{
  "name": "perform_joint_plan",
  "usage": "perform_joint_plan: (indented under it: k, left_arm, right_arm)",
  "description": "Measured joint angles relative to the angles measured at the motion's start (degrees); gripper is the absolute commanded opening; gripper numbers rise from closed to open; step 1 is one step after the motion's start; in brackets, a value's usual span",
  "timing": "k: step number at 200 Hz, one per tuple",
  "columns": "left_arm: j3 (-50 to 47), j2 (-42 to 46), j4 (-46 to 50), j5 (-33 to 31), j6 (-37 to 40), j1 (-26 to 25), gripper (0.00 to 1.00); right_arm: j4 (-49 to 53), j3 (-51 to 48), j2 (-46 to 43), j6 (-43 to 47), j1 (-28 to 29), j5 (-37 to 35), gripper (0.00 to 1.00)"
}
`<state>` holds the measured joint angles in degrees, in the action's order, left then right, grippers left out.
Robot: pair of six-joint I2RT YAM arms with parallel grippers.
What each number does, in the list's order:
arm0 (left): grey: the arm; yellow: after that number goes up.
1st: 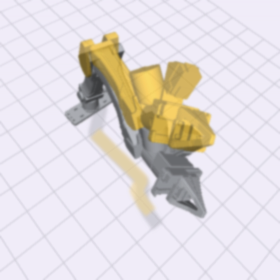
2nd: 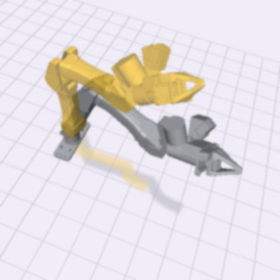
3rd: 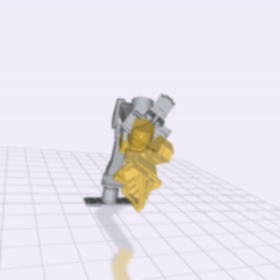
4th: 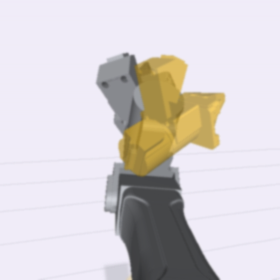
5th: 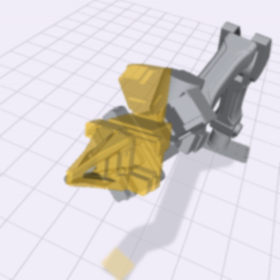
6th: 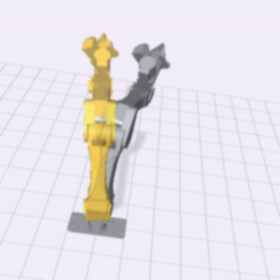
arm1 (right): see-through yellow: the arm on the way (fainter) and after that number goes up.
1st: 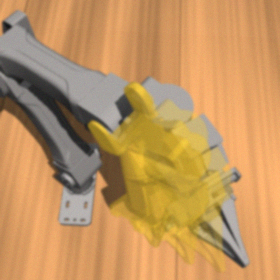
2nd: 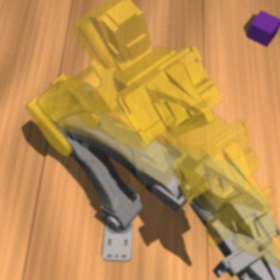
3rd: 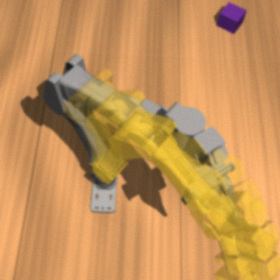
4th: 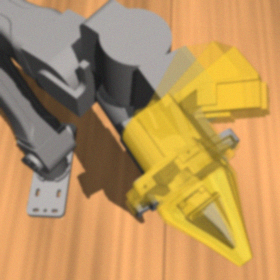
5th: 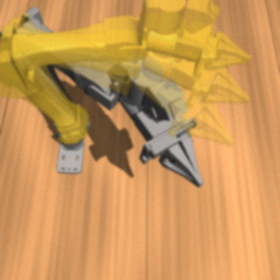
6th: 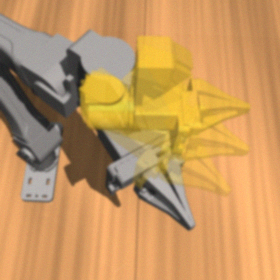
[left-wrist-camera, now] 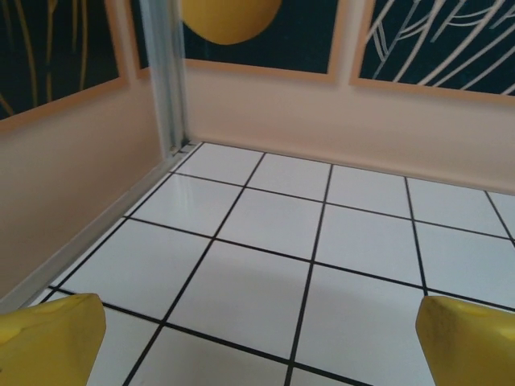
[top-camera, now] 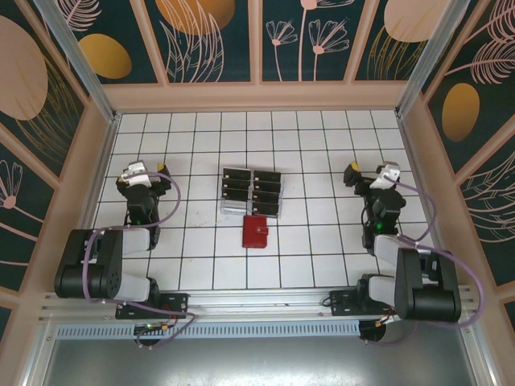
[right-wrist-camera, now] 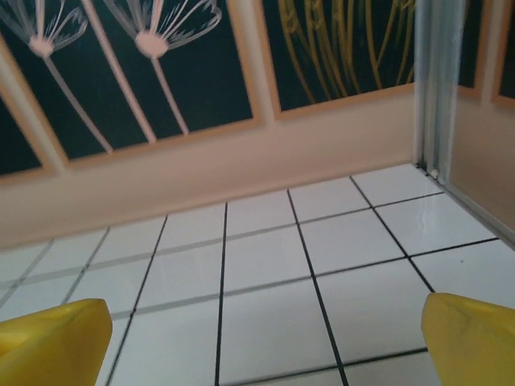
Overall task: Put the credit cards into the card holder
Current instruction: Move the storage box to the center of the table.
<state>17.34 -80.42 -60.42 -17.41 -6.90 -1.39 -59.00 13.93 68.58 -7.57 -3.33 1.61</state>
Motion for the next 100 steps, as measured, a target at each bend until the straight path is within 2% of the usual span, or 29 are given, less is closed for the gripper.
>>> perform_joint_plan:
  k: [32,58,78,100]
  left_arm:
    - [5.8,5.4,13.0,-2.6,-3.5,0.0,0.99]
    - [12.5,10.1,25.6,-2.3,-9.4,0.0,0.99]
    - [17.7,12.6,34.7,0.9,-15.4,0.0,0.99]
    - [20.5,14.3,42.0,7.7,-21.6,0.0,0.98]
  right_arm:
    - [10.9,4.9,-7.6,-11.1,-2.3,2.2,0.99]
    - [21.0,10.2,-10.4,-16.8,-1.4,10.2,0.99]
    - [30.1,15.2,-10.8,-18.4,3.3,13.6,0.96]
    - [39.1,18.8,-10.9,-18.2,14.2,13.0,0.95]
